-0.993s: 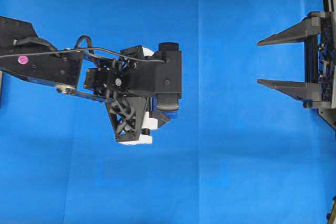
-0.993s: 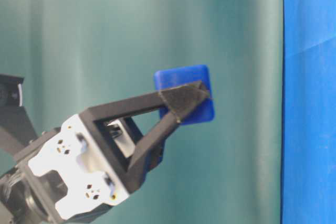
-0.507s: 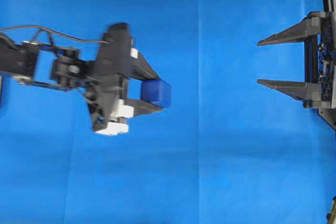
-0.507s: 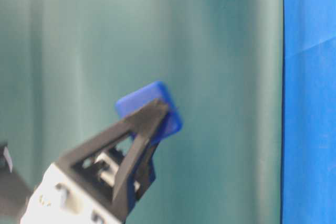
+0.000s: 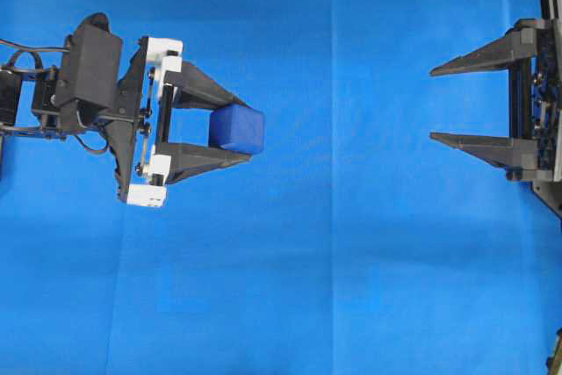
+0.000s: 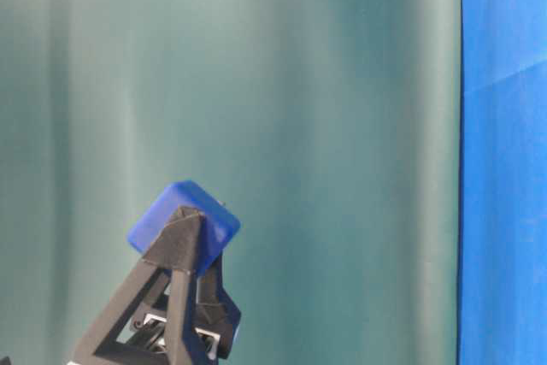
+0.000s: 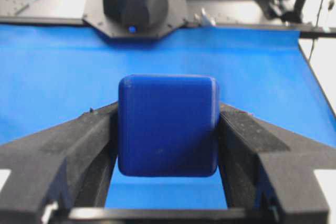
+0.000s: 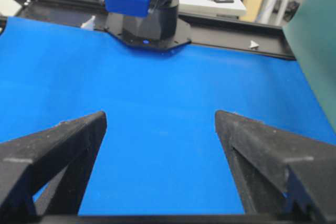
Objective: Handover the blue block to the right arm after grasping it with the left arm, then place it in the designated position.
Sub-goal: 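Lift the blue cube with the left gripper and hold it up, then rotate the right gripper and open it toward the held cube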
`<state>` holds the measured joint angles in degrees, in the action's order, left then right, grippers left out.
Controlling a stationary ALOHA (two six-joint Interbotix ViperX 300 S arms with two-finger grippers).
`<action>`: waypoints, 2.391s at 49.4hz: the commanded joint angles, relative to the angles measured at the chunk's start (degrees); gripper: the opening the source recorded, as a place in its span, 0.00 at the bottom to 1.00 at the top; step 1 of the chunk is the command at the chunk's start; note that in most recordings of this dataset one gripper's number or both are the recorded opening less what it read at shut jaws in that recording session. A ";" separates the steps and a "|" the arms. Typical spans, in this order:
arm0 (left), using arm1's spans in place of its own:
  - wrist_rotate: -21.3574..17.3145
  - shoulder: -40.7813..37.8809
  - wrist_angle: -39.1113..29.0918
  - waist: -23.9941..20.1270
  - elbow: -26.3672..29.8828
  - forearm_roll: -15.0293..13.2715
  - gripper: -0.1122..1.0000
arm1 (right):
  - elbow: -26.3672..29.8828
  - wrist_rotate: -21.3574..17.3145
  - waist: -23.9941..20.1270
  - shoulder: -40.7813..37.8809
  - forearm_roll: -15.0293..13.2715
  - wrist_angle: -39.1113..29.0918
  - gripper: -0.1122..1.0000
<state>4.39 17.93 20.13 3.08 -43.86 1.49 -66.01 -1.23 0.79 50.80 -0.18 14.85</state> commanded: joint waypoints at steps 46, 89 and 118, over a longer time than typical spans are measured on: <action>0.09 0.62 1.49 -0.44 0.09 -0.35 0.54 | 2.46 6.42 0.00 -0.70 -6.50 -0.53 0.98; 0.18 0.70 1.93 -0.44 0.26 -0.35 0.54 | 3.96 33.66 0.09 -0.79 -25.66 -0.88 0.97; 0.26 0.70 1.93 -0.44 0.09 -0.35 0.54 | 4.04 35.68 0.09 -1.41 -25.66 -0.18 0.96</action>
<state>4.57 17.75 21.45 2.90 -44.38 1.23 -63.63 34.54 0.70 49.66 -25.84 14.15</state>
